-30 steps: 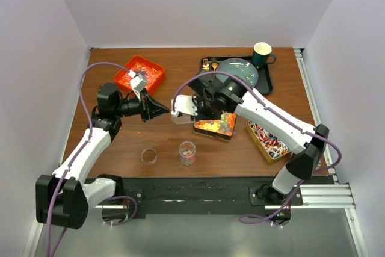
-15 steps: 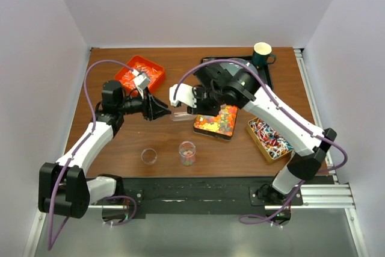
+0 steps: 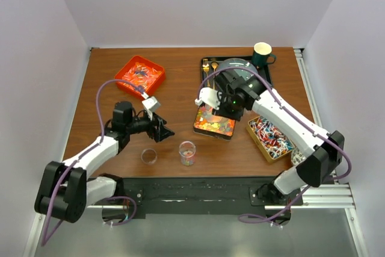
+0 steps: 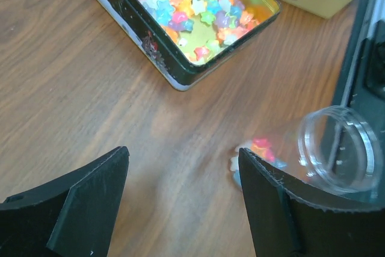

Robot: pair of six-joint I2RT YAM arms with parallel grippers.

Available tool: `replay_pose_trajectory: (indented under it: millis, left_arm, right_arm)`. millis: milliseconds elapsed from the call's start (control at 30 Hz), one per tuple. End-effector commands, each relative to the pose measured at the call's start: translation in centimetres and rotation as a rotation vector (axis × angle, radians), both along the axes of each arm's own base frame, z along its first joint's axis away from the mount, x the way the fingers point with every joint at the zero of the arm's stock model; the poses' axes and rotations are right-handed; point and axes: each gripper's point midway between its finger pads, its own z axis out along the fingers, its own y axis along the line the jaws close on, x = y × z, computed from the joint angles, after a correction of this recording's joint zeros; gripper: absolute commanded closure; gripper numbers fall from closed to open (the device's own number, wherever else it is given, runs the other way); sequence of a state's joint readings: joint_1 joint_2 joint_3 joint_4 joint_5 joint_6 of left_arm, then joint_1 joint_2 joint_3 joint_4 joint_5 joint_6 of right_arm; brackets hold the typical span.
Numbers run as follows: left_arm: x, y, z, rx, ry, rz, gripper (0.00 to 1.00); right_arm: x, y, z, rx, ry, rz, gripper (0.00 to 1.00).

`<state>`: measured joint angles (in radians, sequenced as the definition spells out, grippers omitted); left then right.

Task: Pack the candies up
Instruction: Adjust the spatula, then scoop the fake candies from the storage box.

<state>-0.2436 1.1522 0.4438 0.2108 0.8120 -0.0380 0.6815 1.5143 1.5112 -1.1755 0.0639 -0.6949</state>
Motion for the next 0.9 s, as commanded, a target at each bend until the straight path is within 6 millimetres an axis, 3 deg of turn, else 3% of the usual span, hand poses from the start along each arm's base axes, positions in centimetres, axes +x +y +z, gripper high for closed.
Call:
replay_pose_trajectory:
  millis: [0, 133, 400, 633, 867]
  left_arm:
    - [3.1, -1.2, 1.2, 0.013, -0.272, -0.001, 0.22]
    - [3.8, -2.6, -0.7, 0.007, -0.27, -0.032, 0.23]
    - [4.6, -5.6, -2.3, 0.003, -0.29, -0.128, 0.25]
    - [4.7, -8.6, -3.9, -0.059, -0.245, -0.16, 0.27]
    - [4.9, -10.2, -4.6, -0.099, -0.237, -0.177, 0.28]
  right_arm:
    - [4.8, -2.2, 1.6, -0.045, -0.088, -0.006, 1.0]
    - [7.5, -3.6, 1.5, -0.145, -0.087, 0.083, 1.0]
    - [10.0, -4.8, 0.2, -0.312, -0.059, 0.237, 1.0]
    - [11.5, -5.2, -0.8, -0.407, -0.052, 0.316, 1.0]
    - [11.9, -5.2, -2.7, -0.45, -0.008, 0.373, 1.0]
